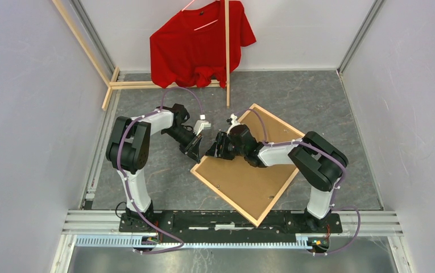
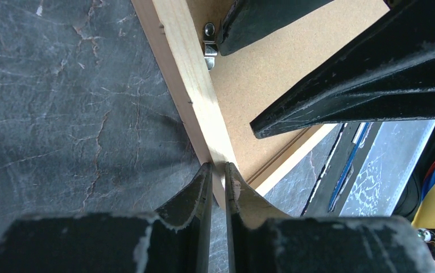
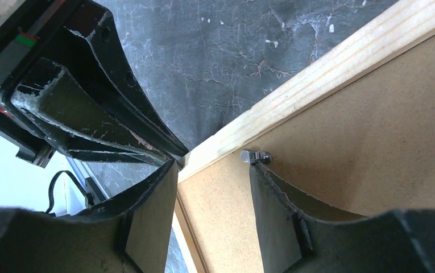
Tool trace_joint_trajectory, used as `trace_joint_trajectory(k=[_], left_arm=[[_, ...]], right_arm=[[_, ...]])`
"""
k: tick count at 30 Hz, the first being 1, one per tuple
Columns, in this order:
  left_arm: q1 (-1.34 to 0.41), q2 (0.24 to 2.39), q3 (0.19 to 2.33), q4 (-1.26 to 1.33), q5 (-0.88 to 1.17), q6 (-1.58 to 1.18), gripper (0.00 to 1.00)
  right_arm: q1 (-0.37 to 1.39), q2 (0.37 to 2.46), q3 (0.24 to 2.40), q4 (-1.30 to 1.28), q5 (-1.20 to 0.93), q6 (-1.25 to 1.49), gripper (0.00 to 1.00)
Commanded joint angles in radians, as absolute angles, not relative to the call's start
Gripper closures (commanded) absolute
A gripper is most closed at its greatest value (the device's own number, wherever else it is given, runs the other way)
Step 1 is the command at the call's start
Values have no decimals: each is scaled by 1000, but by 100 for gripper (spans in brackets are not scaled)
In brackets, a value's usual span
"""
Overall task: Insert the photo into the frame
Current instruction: Install the photo frame at the center of the board.
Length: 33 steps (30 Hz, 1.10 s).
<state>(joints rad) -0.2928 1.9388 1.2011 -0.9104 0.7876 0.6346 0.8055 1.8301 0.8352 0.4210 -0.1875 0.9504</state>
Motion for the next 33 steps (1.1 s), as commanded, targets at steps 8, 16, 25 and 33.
trace_joint_trajectory(k=[8,16,25,33], left_arm=[[-295,1943,1198,-890,775,680,81],[-295,1941,1199,-890,774,679,81],[-274,1930,1257,-924,778,674,75],[-267,1991,1377,-895,854,575,57]], right_arm=[[813,1871,886,405,-166,931,45],[813,1878,901,401,-169,928,45],[728,1697,826,381,-182,888,39],[519,1583,740,307,-170,786,32]])
